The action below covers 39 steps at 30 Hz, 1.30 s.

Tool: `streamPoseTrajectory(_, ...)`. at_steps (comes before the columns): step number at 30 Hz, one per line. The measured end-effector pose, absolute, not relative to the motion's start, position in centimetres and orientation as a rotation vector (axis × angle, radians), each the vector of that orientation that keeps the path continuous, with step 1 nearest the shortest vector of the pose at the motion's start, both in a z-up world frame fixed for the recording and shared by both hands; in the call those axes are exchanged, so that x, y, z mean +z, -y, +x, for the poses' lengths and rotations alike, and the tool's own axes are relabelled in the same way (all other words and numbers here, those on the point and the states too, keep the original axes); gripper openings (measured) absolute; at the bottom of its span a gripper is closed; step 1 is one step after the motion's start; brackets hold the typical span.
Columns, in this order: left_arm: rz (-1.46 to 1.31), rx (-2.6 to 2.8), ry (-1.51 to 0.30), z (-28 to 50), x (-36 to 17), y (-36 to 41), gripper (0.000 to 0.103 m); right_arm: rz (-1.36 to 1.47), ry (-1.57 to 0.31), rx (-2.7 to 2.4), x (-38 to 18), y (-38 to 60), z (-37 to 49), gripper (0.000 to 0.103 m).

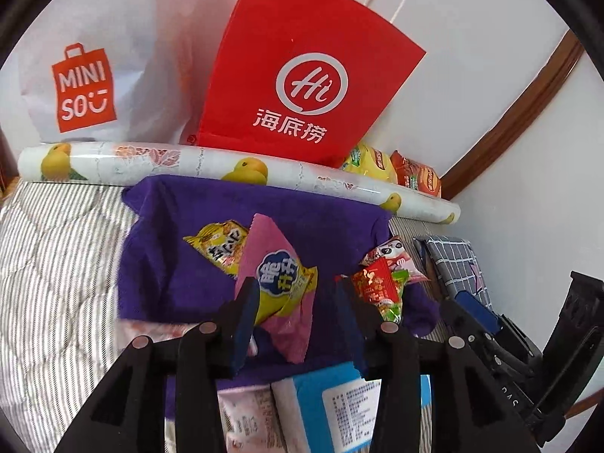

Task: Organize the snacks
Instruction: 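Move both tools back toward the snack pile beside the tissue pack, then grasp the blue chocolate snack bag with the right tool while the left tool grasps the pink packet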

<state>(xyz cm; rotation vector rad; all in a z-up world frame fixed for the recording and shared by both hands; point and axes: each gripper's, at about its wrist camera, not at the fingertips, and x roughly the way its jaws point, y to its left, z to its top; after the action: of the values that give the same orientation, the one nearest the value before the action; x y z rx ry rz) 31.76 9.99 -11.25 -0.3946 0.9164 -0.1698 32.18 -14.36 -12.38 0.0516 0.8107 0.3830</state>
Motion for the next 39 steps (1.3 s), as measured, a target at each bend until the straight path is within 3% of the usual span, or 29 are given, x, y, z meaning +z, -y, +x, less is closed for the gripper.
streamPoseTrajectory(18,-0.389,-0.113,-0.897,21.7,-9.9,-12.8,0.046,0.061,-0.884,0.422,-12.5,14.4,21.7,0.054)
streamPoseTrajectory(39,-0.448,-0.017,-0.971,15.8,-16.1,-18.1,0.047,-0.084,-1.039,0.464,-21.3,6.9,18.4,0.054)
